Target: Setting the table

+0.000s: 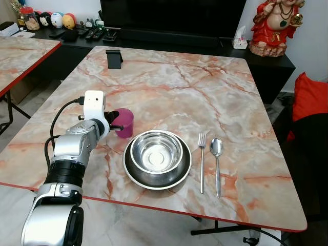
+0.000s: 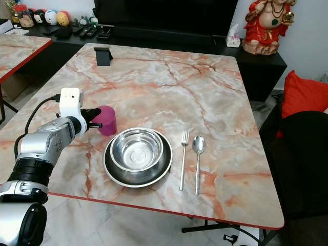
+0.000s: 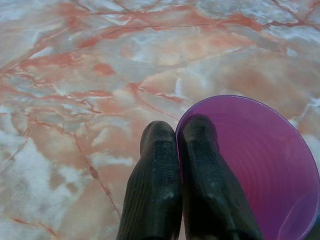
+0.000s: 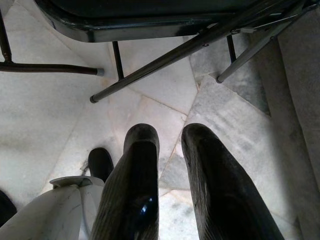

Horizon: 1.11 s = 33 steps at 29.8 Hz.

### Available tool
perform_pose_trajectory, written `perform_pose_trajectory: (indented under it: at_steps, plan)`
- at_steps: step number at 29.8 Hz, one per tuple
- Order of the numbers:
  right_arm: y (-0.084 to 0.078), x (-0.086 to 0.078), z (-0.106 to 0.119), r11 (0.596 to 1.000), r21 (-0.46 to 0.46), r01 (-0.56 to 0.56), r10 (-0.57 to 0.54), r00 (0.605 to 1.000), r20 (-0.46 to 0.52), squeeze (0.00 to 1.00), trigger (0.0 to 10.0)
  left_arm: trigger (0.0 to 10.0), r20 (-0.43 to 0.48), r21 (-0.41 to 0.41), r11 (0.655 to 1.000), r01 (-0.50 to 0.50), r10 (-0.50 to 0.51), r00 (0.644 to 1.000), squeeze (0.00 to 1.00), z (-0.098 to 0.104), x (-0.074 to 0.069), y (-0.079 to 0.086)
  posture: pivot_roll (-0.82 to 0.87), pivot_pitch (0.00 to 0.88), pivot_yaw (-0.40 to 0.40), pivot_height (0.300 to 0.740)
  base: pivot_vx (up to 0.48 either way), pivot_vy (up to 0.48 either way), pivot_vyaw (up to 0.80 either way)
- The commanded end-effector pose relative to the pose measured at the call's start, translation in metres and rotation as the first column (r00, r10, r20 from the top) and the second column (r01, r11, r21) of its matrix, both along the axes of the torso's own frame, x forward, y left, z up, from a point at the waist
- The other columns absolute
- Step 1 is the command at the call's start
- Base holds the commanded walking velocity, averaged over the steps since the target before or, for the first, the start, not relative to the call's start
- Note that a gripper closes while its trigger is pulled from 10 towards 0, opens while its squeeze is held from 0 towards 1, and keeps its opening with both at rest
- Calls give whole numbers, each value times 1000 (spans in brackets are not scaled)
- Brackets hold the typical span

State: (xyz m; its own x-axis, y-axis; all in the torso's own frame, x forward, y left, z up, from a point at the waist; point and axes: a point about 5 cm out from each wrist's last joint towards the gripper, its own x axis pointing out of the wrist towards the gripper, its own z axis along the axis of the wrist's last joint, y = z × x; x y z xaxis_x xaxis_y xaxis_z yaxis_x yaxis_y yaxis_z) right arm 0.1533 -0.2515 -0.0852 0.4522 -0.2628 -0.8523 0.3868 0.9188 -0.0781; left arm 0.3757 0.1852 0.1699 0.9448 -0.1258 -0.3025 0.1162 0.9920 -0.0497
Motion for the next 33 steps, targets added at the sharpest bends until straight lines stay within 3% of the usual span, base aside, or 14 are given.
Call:
perform_pose_trajectory:
  at_steps: [1, 6, 7, 8, 33]
  plan:
    - [-4, 1, 1, 1000, -12, -1, 1, 1000, -3, 0, 10000, 10000, -8, 10, 1000, 5, -5, 1000, 59, 1, 0, -3, -7, 0, -62, 740, 0, 0, 0]
    - [-4, 1, 1, 1000, -12, -1, 1, 1000, -3, 0, 10000, 10000, -9, 9, 1000, 4, -4, 1000, 63, 1, 0, -3, -8, 0, -61, 740, 0, 0, 0]
    - [-4, 1, 1, 1000, -12, -1, 1, 1000, -3, 0, 10000, 10000, -9, 10, 1000, 4, -4, 1000, 110, 1, 0, -3, -8, 0, -61, 740, 0, 0, 0]
    - [-4, 1, 1, 1000, -12, -1, 1, 1000, -3, 0, 10000, 10000, -8, 9, 1000, 3, -3, 1000, 302, 1, 0, -3, -8, 0, -61, 740, 0, 0, 0]
    - [-4, -1, 1, 1000, -14, -3, 3, 1000, -7, 0, 10000, 10000, -12, 2, 1000, 7, -7, 1000, 298, -1, -1, -5, -10, 0, -64, 740, 0, 0, 0]
